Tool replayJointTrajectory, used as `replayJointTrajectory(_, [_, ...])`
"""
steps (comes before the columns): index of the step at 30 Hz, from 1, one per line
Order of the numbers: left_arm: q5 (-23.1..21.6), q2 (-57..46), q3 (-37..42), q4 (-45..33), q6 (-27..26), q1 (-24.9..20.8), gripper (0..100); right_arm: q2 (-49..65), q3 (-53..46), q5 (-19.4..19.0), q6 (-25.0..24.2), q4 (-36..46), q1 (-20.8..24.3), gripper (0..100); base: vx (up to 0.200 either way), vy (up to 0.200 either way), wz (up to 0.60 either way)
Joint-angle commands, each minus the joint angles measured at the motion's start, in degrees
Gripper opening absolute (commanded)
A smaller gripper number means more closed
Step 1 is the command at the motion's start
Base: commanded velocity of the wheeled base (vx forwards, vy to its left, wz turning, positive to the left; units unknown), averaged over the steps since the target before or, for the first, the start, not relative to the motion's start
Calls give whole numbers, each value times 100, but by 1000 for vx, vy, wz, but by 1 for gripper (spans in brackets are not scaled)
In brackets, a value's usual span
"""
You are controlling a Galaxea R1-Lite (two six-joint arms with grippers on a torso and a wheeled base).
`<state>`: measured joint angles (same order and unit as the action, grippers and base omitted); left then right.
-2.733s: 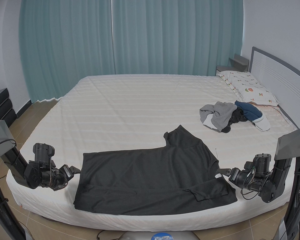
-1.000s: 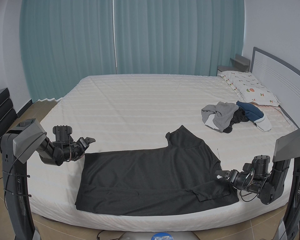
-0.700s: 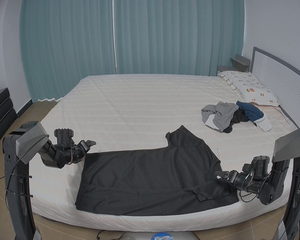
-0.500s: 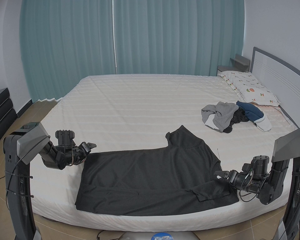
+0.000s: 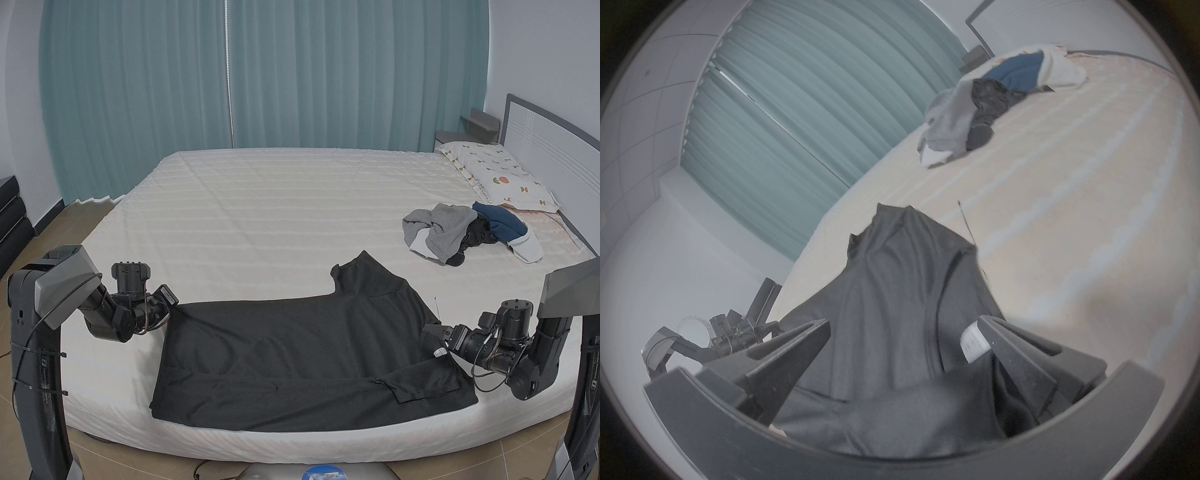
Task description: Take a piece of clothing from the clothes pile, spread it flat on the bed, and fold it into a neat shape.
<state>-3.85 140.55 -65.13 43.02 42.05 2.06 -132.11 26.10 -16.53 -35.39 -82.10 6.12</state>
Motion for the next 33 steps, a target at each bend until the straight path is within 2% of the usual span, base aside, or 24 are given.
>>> replayJointTrajectory(1, [95, -36, 194, 242, 111, -74, 0, -175, 1002, 9, 322, 494, 47, 100, 0, 0, 0])
replayJointTrajectory(3, [95, -36, 220, 259, 120, -83, 0, -245, 1556, 18, 515, 1135, 30, 100, 0, 0, 0])
replayJointTrajectory(4, [95, -36, 220, 259, 120, -83, 0, -245, 1556, 18, 515, 1135, 30, 100, 0, 0, 0])
replayJointTrajectory(5, [86, -27, 229, 233, 111, -92, 0, -333, 2119, 141, 568, 1706, 30, 100, 0, 0, 0])
replayJointTrajectory(9, [69, -45, 282, 198, 111, -92, 0, -649, 3270, 449, 841, 2744, 56, 100, 0, 0, 0])
replayJointTrajectory(12, [69, -45, 344, 224, 102, -101, 0, -772, 3604, 502, 1096, 3113, 56, 100, 0, 0, 0])
replayJointTrajectory(13, [69, -45, 361, 242, 102, -136, 0, -904, 3999, 519, 1254, 3368, 56, 100, 0, 0, 0])
replayJointTrajectory(16, [51, -45, 361, 242, 93, -144, 0, -983, 4421, 502, 1263, 3640, 56, 100, 0, 0, 0])
replayJointTrajectory(22, [42, -27, 379, 233, 85, -153, 0, -1581, 5766, 519, 1236, 4879, 74, 100, 0, 0, 0])
replayJointTrajectory(26, [42, -18, 370, 233, 58, -153, 0, -1722, 6267, 510, 1148, 5152, 135, 100, 0, 0, 0])
replayJointTrajectory(33, [34, -18, 379, 233, 32, -153, 0, -2082, 7049, 581, 630, 5433, 197, 100, 0, 0, 0])
